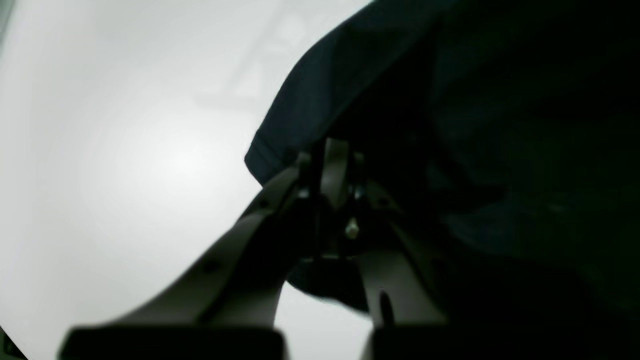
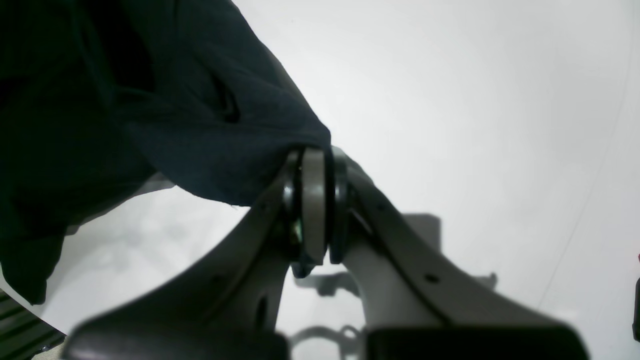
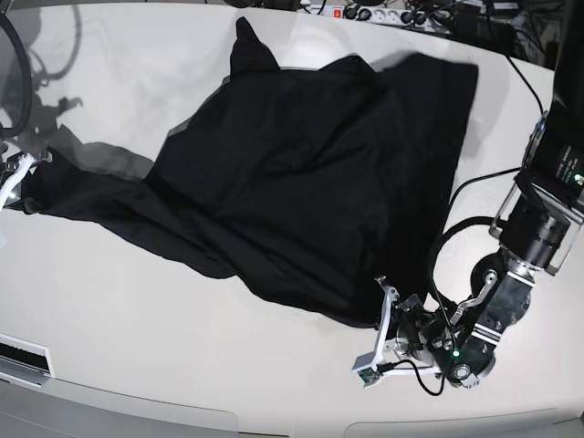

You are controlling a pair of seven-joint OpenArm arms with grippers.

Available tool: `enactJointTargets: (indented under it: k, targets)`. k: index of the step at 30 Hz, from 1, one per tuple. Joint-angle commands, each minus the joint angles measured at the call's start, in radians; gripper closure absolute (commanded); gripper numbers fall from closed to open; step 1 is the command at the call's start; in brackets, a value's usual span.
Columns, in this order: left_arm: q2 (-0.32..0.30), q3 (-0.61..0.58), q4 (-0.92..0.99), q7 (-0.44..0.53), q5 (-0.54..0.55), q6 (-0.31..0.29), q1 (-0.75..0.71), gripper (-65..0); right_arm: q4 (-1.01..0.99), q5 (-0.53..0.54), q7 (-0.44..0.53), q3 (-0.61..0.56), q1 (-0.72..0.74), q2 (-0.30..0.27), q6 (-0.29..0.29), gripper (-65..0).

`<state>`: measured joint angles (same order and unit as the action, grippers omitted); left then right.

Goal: Layout the t-shirt on the table in an organized manner, then fold the t-shirt properly
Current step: 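Pull the grasped shirt edge with the left gripper away from the right gripper, then lift the shirt high with both grippers, stretching it between them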

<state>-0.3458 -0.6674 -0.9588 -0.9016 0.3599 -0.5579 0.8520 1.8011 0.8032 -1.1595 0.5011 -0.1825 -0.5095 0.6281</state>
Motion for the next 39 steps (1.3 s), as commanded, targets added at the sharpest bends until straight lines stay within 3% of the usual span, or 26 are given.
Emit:
enactJointTargets:
  k: [1, 8, 11, 14, 17, 20, 23, 26, 28, 31, 35, 39]
  targets:
    - [-0.006, 0.007, -0.01, 0.002, 0.005, 0.001, 0.042, 0.0, 0.016, 0.011, 0.022, 0.01, 0.011, -0.023, -0.003, 0.0]
    - [-0.006, 0.007, -0.01, 0.032, -0.008, 0.004, 0.056, 0.0, 0.016, 0.011, 0.04, 0.01, 0.011, -0.023, -0.002, 0.0]
    - [-0.006, 0.007, -0.01, 0.063, -0.022, 0.035, 0.103, 0.0, 0.016, 0.007, 0.086, 0.01, 0.033, -0.026, -0.004, 0.0]
    - [-0.006, 0.007, -0.01, 0.09, -0.022, 0.051, 0.195, 0.0, 0.016, 0.012, 0.086, 0.01, 0.094, -0.064, -0.017, 0.0]
    - [-0.005, 0.006, -0.007, 0.116, -0.018, 0.066, 0.319, 0.0, 0.016, 0.011, 0.086, 0.01, 0.181, -0.159, -0.043, 0.0]
    - [0.006, 0.006, 0.018, 0.143, -0.006, 0.066, 0.457, 0.0, 0.016, 0.011, 0.087, 0.01, 0.285, -0.29, -0.055, 0.0]
    - [0.04, 0.006, 0.065, 0.146, 0.001, 0.092, 0.457, 0.0, 0.016, 0.018, 0.102, 0.01, 0.383, -0.431, -0.089, 0.0]
    - [0.085, 0.006, 0.111, 0.14, 0.028, 0.089, 0.457, 0.0, 0.016, 0.093, 0.105, 0.01, 0.493, -0.562, -0.093, 0.0]
    - [0.108, 0.006, 0.117, 0.09, 0.057, 0.085, 0.457, 0.0, 0.016, 0.158, 0.091, 0.01, 0.555, -0.631, -0.092, 0.0]
    - [0.119, 0.007, 0.116, -0.077, 0.175, 0.064, 0.457, 0.0, 0.016, 0.237, 0.015, 0.01, 0.595, -0.694, -0.072, 0.0]
    - [0.102, 0.007, 0.116, -0.298, 0.34, 0.011, 0.457, 0.0, 0.008, 0.327, -0.063, 0.01, 0.562, -0.701, -0.039, 0.0]
    - [0.063, 0.007, 0.117, -0.379, 0.466, -0.013, 0.457, 0.0, -0.017, 0.46, -0.139, 0.01, 0.475, -0.697, 0.007, 0.0]
